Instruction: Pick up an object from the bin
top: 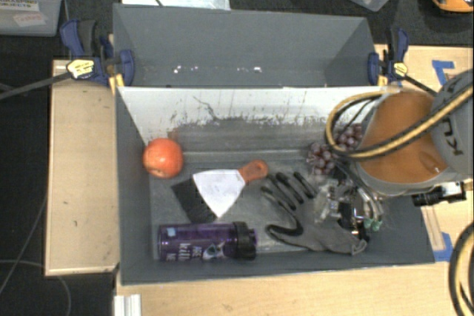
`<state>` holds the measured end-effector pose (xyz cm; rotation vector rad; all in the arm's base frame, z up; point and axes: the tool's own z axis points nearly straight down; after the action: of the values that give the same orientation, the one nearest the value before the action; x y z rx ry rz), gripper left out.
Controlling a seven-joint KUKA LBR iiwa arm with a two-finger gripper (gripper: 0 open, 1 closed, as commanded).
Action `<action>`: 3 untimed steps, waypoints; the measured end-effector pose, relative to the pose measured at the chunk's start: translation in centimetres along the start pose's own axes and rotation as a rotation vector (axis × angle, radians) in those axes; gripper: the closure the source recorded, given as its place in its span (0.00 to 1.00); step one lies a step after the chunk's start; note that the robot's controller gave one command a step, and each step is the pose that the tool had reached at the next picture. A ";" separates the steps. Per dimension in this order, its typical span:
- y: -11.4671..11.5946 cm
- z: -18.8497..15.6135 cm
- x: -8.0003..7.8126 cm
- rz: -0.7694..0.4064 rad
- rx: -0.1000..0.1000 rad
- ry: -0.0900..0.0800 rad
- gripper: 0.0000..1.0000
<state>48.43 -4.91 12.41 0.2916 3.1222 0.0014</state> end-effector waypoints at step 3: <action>-1.0 5.4 -0.9 -0.023 -0.008 -0.038 0.00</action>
Offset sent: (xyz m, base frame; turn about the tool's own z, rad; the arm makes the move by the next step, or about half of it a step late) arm 0.0372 -0.1022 -0.0216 0.0233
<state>49.21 -6.04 7.05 0.2518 3.0872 0.0083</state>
